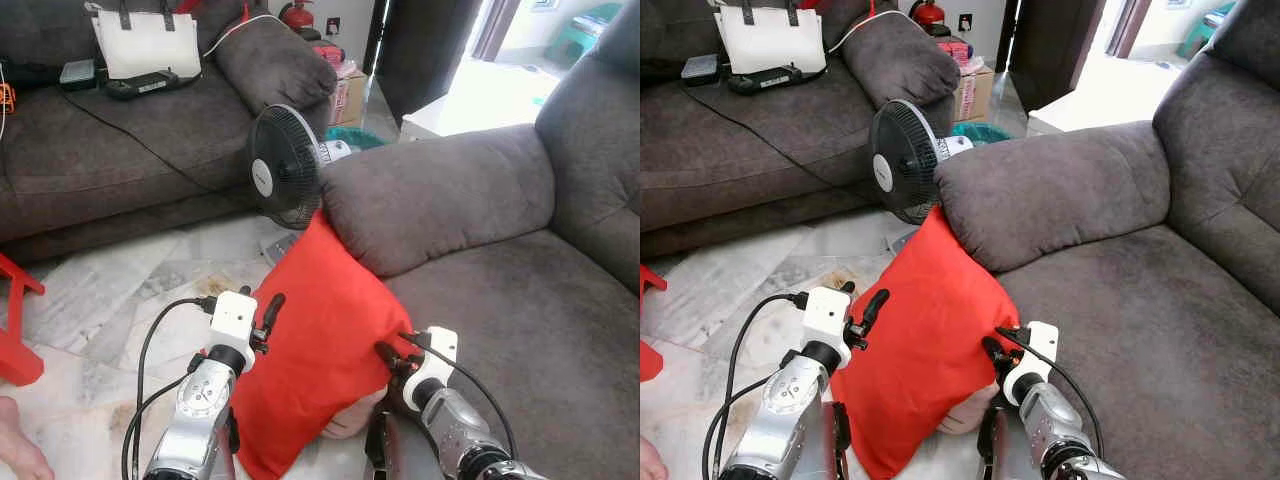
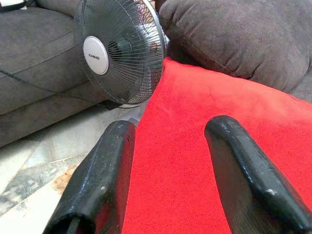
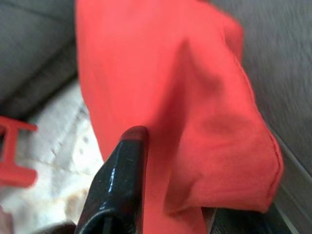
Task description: Move the pillow to the sofa from floor
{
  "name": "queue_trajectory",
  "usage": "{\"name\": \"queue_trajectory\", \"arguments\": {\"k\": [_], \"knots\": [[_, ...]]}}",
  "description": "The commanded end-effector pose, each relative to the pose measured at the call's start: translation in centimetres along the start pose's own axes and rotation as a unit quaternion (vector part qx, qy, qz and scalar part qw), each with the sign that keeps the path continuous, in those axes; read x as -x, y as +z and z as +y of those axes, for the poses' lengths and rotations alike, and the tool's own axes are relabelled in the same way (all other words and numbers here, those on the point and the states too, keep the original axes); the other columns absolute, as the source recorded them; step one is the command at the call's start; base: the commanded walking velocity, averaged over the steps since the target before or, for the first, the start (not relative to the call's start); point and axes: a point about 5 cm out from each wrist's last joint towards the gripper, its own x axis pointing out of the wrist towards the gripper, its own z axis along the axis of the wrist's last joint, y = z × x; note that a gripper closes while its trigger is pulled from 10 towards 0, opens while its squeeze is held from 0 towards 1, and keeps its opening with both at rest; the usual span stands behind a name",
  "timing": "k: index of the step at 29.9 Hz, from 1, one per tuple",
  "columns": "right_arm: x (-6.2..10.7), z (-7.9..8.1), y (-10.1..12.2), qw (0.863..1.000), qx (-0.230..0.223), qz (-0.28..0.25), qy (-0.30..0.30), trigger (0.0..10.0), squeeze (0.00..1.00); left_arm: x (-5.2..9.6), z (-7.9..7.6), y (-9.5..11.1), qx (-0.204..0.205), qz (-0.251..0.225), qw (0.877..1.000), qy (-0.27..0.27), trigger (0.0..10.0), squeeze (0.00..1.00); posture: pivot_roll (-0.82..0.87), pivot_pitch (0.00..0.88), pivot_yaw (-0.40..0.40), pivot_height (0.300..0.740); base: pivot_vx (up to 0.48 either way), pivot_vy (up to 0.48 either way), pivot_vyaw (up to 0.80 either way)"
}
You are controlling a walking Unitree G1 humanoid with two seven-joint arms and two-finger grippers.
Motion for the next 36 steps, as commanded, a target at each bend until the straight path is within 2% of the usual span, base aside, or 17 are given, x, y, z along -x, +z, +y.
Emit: {"name": "queue_trajectory", "arguments": {"k": [1,10,11,12,14,19,36], "knots": [[-0.3,0.2,1.6,0.999,-0.007,-0.035,0.013,10.0,0.0,-0.2,-0.3,0.0,0.005,0.001,1.0,-0.004,10.0,0.0,0.12,0.062,-0.135,0.567,0.0,0.0,0.0],[0.4,-0.4,1.0,0.999,0.002,-0.031,0.027,10.0,0.0,-0.1,-0.3,-0.1,0.005,0.002,1.0,-0.004,10.0,0.0,0.13,0.068,-0.134,0.567,0.0,0.0,0.0],[0.5,-0.6,0.9,0.999,0.003,-0.03,0.03,0.5,0.0,-0.1,-0.3,-0.1,0.005,0.002,1.0,-0.004,10.0,0.0,0.13,0.068,-0.135,0.567,0.0,0.0,0.0],[0.7,-0.7,0.8,0.999,0.005,-0.028,0.034,0.0,0.0,-0.1,-0.3,-0.1,0.004,0.002,1.0,-0.004,10.0,0.0,0.12,0.068,-0.134,0.567,0.0,0.0,0.0],[0.8,-0.9,0.7,0.999,0.005,-0.029,0.036,0.0,0.0,-0.1,-0.3,-0.1,0.004,0.003,1.0,-0.005,10.0,0.0,0.12,0.068,-0.134,0.567,0.0,0.0,0.0],[0.3,-0.2,0.6,0.999,0.005,-0.024,0.032,0.0,0.0,-0.2,-0.4,-0.1,0.004,0.003,1.0,-0.006,10.0,0.0,0.12,0.068,-0.134,0.567,0.0,0.0,0.0],[0.3,-0.1,0.7,0.999,0.004,-0.024,0.039,0.0,0.0,-0.2,-0.5,-0.2,-0.001,0.006,1.0,-0.01,10.0,0.0,0.12,0.07,-0.135,0.567,0.0,0.0,0.0]]}}
